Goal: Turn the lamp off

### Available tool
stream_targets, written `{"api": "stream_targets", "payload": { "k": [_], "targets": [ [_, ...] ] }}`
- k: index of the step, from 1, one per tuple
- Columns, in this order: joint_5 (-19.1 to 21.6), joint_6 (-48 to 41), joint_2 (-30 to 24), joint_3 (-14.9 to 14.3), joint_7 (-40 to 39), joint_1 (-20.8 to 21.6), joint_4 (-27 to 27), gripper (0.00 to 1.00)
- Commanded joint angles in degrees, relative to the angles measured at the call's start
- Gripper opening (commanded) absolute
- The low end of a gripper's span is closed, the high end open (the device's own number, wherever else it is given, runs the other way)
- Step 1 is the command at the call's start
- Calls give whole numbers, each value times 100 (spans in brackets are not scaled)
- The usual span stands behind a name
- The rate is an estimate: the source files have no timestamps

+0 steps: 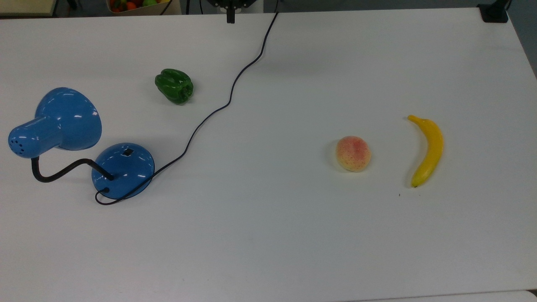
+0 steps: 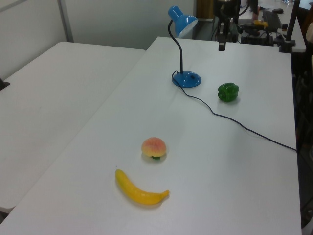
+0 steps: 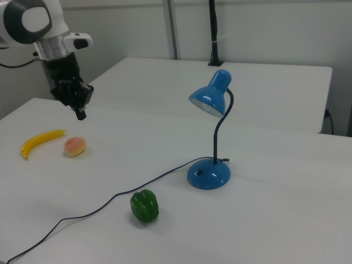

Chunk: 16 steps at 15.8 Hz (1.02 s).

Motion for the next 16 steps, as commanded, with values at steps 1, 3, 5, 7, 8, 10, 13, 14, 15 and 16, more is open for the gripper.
{"api": "stream_targets", "payload": {
  "k": [1,3,5,7,8,10,13,14,15,16],
  "targets": [
    [34,-205,-244,-117,-79,133,-106,8],
    [34,-319,-253,-143,-69,98,-80,41],
    [34,-416,-262,-196,-157,45,86,87],
    [25,-565,-227,-213,-219,-42,263,100],
    [42,-574,-218,-222,-245,-51,298,100],
    [42,-583,-174,-222,-254,-69,333,100],
    [51,-566,45,-205,-350,-95,509,100],
    [60,-566,55,-170,-516,-165,570,100],
    [69,-574,63,-135,-683,-253,588,100],
    [86,-583,55,-117,-798,-315,589,100]
  ]
}}
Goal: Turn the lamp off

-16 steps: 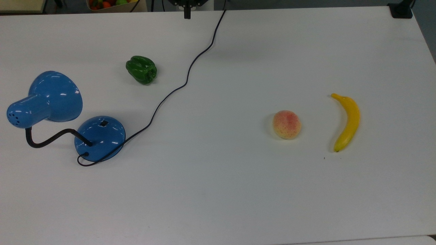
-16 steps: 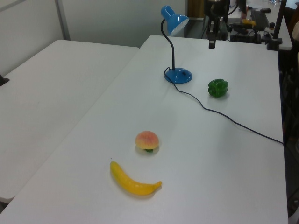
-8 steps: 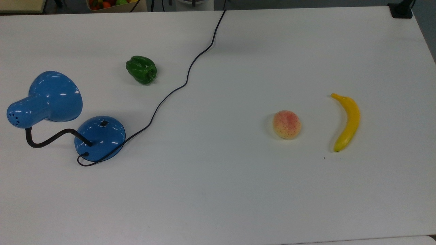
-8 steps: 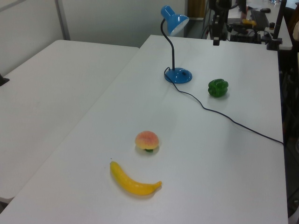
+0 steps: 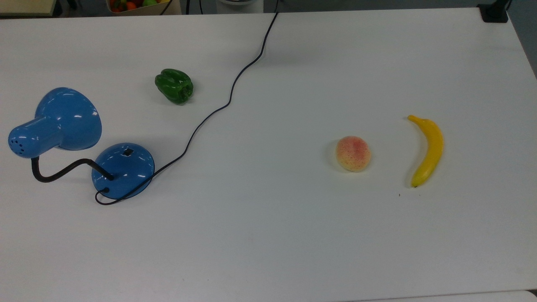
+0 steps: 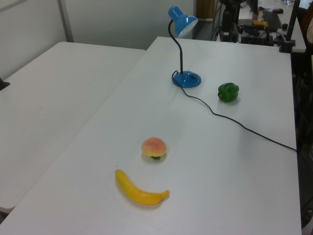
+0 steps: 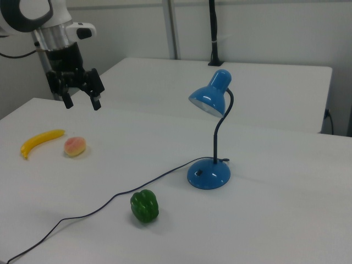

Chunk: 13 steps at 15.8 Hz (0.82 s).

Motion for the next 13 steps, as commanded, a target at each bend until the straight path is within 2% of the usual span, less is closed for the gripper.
{"api": "stream_targets", "payload": {
  "k": [1,5,13],
  "targets": [
    [110,-178,130,109,-511,-234,258,100],
    [110,-170,174,364,-529,-558,258,100],
    [92,-231,201,365,-537,-577,258,100]
  ]
}}
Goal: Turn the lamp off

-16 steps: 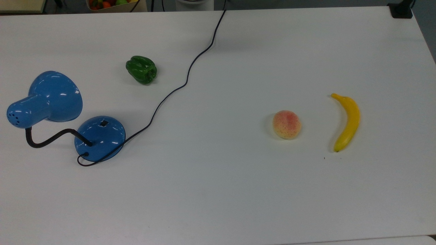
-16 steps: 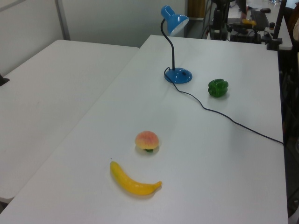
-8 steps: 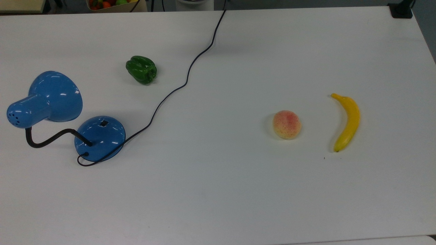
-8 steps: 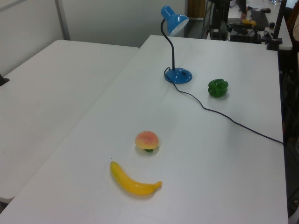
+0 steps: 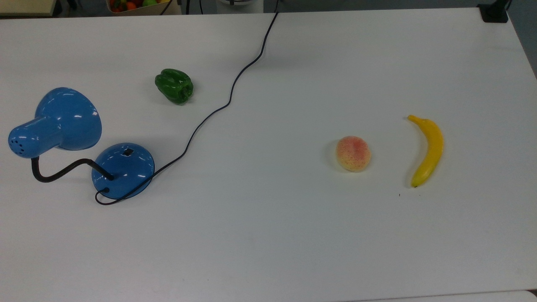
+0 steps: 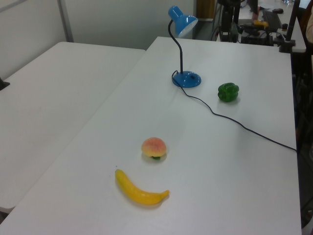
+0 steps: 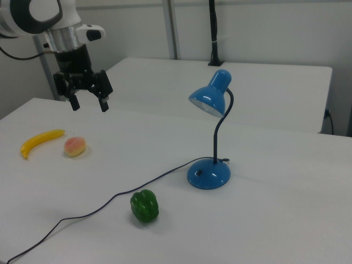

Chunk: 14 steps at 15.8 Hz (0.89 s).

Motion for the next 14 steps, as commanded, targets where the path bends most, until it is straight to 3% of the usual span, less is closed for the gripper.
{"api": "stream_targets", "payload": {
  "k": [1,8,12,14],
  "targets": [
    [70,-229,49,39,-174,-106,157,100],
    [97,-159,163,100,-131,-413,289,100],
    [97,-159,234,372,-131,-738,403,100],
    [97,-185,225,373,-131,-722,403,100]
  ]
}}
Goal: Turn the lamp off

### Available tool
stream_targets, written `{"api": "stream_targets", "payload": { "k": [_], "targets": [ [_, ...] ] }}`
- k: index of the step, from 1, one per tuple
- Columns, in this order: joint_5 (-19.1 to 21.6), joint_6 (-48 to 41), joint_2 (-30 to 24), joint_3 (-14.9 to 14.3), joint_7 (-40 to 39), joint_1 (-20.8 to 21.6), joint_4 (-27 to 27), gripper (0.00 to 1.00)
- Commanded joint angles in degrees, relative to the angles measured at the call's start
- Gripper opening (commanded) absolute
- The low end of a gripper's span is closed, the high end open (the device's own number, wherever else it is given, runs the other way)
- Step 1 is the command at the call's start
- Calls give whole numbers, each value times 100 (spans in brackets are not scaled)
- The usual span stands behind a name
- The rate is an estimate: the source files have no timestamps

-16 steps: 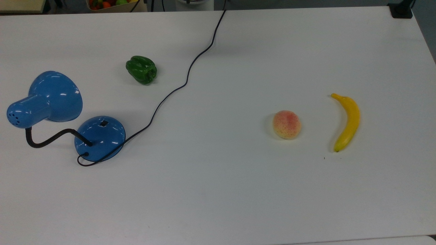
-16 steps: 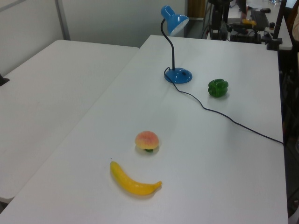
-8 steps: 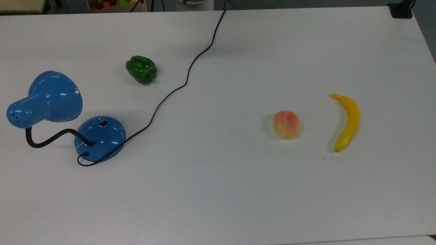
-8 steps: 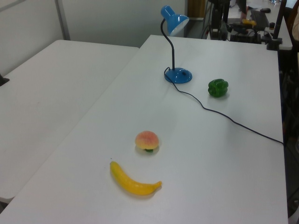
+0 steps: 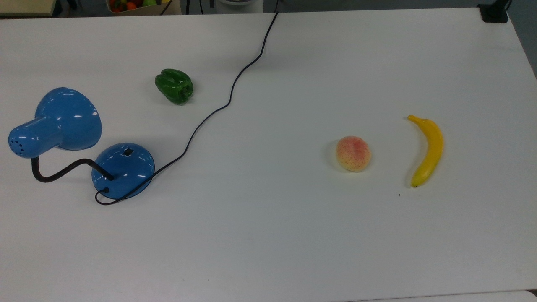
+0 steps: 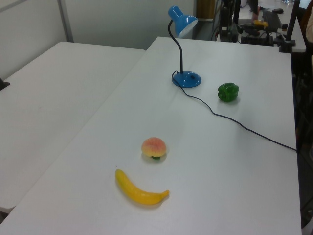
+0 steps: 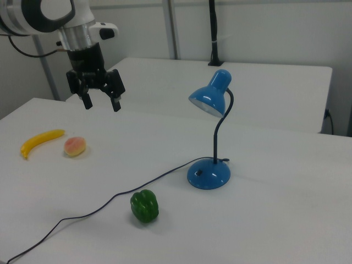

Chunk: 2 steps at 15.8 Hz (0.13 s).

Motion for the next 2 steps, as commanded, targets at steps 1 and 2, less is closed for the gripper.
{"api": "stream_targets", "payload": {
  "k": [1,2],
  "targets": [
    [95,-193,77,163,-130,-142,194,100],
    [95,-202,77,163,-130,-133,194,100]
  ]
}}
